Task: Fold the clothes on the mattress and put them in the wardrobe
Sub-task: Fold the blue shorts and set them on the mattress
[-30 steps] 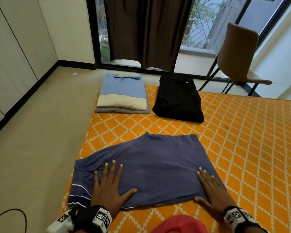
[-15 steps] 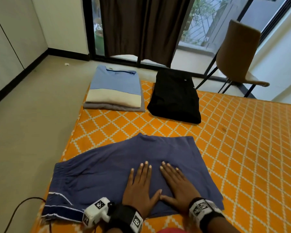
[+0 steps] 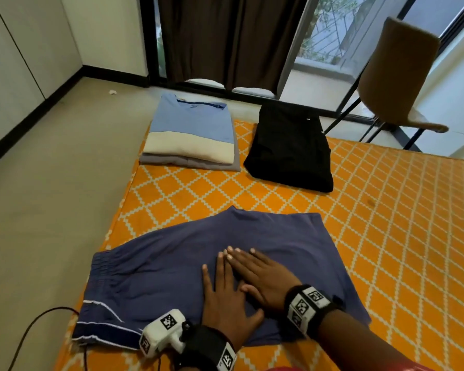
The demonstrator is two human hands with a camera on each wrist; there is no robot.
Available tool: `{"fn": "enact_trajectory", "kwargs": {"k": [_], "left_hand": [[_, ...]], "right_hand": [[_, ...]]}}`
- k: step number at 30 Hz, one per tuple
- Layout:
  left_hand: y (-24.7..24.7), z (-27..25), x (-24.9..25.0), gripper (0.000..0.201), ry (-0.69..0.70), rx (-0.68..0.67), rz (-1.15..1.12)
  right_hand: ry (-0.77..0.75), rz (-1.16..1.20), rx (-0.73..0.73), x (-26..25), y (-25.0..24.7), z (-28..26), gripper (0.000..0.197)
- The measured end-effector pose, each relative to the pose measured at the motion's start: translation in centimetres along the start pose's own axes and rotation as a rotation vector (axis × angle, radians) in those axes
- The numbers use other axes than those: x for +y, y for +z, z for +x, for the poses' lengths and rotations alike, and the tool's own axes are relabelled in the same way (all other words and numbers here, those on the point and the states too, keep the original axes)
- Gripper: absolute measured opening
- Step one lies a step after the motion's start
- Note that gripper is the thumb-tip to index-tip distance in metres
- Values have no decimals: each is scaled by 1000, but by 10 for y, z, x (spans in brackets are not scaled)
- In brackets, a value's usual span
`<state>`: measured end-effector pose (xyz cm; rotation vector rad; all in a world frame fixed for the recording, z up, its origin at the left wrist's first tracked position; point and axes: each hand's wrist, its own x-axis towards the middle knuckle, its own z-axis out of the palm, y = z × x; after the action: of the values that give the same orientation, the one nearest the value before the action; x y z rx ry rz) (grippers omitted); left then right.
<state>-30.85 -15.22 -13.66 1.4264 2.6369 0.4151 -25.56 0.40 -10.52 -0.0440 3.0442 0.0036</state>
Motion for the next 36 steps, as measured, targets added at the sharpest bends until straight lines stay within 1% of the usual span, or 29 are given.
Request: {"fn": "enact_trajectory", "kwargs": {"k": [1,2,4,7,9,10,11,12,13,14,15,16,17,18,20,21,22,23,24,27,28,30,31,32,33,34,36], "left_hand": [[-2,0,0,90,-34,1,-4],[-3,1,0,91,-51,2,-4],[-4,1,-1,91,-55,6,2],[-3,1,-1,92,-48,6,1],[-4,2,-1,92,-55,-14,-20],[-5,3,-1,93,-60,-22,-28],[-5,3,-1,93,-64,-31,-34],[-6,3,-1,94,-62,-42,-39],[-7,3,-2,95,-56,-52,-41],[-8,3,-2,96,-48,-57,-42],[-9,3,-3,98,-44,-58,-44],[-10,2,-3,101,-38,-52,-42],[-11,0,-4,104,-31,-49,-33],[-13,-3,-6,104,-33,-53,-23],[-17,-13,-13,97,-61,-51,-4],[-19,-20,-19,94,-82,-37,7],[-22,-27,-27,92,-113,-19,15],[-24,-34,-37,92,-152,5,20],[-28,-42,-48,92,-194,32,30],[-43,-62,-87,93,-309,81,83],[-48,-68,-99,93,-340,81,97],[-58,-78,-118,89,-399,94,108],[-60,-83,-124,83,-435,105,98],[-65,-87,-125,76,-487,119,78],[-70,-90,-125,72,-554,143,44],[-76,-92,-122,73,-628,144,-8],[-90,-90,-122,88,-734,93,-71]], "right_hand": [[-4,33,-43,0,5,0,69],[31,59,-53,8,9,-3,71],[146,80,-75,29,11,-15,78],[361,29,-129,58,9,-27,89],[547,-20,-161,72,5,-30,97],[650,-51,-144,75,-1,-30,99],[714,-85,-103,72,-9,-28,98],[699,-98,-56,62,-17,-24,92],[597,-82,-35,47,-23,-21,84],[436,-76,-31,28,-24,-21,78],[298,-65,-60,7,-17,-26,75],[205,-41,-65,-11,-8,-36,73],[201,25,-87,-22,-5,-51,71],[258,110,-65,-24,1,-67,69],[423,219,-44,-15,8,-98,68],[495,263,-81,-9,11,-110,69],[540,254,-114,-2,14,-119,72],[570,222,-155,2,15,-123,75],[574,180,-158,4,17,-125,81],[599,151,-99,-1,17,-127,95],[616,155,-95,-3,15,-127,96],[682,147,-184,-8,11,-127,95],[736,164,-226,-12,12,-127,92],[790,186,-209,-14,12,-126,91],[825,193,-200,-17,11,-126,94],[830,180,-179,-19,9,-126,100],[814,177,-120,-19,8,-125,111]]}}
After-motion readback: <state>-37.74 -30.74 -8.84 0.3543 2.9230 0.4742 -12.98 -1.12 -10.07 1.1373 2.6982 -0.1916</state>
